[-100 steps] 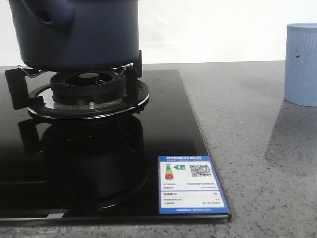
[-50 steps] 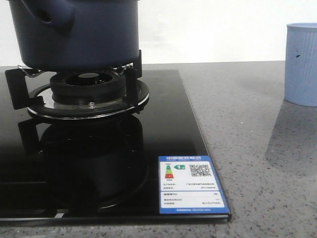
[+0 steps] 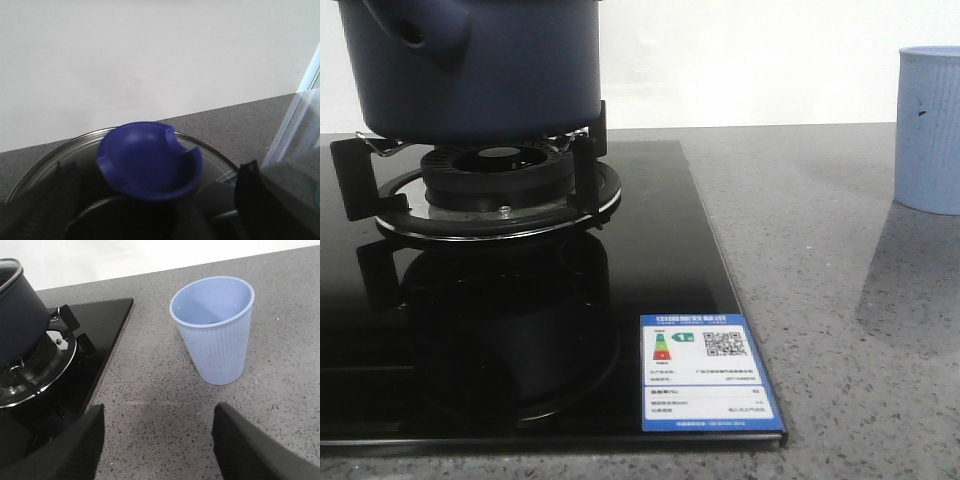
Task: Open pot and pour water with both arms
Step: 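Move left gripper to the blue lid knob, right gripper toward the blue cup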
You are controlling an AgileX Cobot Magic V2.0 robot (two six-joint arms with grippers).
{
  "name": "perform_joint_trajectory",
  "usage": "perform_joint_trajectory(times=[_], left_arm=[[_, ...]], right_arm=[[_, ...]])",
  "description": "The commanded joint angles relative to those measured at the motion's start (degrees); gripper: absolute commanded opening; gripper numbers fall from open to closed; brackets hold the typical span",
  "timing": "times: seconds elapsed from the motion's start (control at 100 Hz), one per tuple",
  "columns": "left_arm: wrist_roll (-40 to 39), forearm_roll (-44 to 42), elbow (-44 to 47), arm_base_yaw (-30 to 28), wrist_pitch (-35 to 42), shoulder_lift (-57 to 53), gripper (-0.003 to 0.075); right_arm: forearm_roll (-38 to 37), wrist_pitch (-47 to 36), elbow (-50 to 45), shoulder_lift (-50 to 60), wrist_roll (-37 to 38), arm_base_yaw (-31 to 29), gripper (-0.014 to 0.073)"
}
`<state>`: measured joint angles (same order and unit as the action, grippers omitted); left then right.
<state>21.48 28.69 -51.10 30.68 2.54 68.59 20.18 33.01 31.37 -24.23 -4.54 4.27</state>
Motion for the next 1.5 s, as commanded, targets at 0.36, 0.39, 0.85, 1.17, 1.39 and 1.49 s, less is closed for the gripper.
perform_joint_trajectory(times=[0.36, 0.39, 0.85, 1.17, 1.39, 1.49], left_arm=[[0.04, -1.02, -3.2, 0.58, 10.66, 5.11, 0.0568], [0.04, -1.02, -3.2, 0.46, 10.66, 5.53, 0.0568], [0.04, -1.02, -3.2, 0.46, 12.24, 5.9, 0.0566], [0.04, -1.41, -3.2, 0.46, 12.24, 5.9, 0.0403], [0.04, -1.41, -3.2, 0.46, 12.37, 4.23, 0.0403], [0.04, -1.43, -3.2, 0.46, 12.75, 1.84, 0.0403]], right_arm=[[1.01, -4.11, 2.16, -0.9, -0.5, -0.12, 0.0421], [1.01, -4.11, 2.16, -0.9, -0.5, -0.12, 0.0421], [1.01, -4.11, 2.16, -0.9, -0.5, -0.12, 0.0421], [1.01, -4.11, 2.16, -0.9, -0.5, -0.12, 0.0421], [1.01, -3.89, 2.16, -0.9, -0.5, -0.12, 0.0421], [0.9, -3.89, 1.93, -0.9, -0.6, -0.12, 0.0421]])
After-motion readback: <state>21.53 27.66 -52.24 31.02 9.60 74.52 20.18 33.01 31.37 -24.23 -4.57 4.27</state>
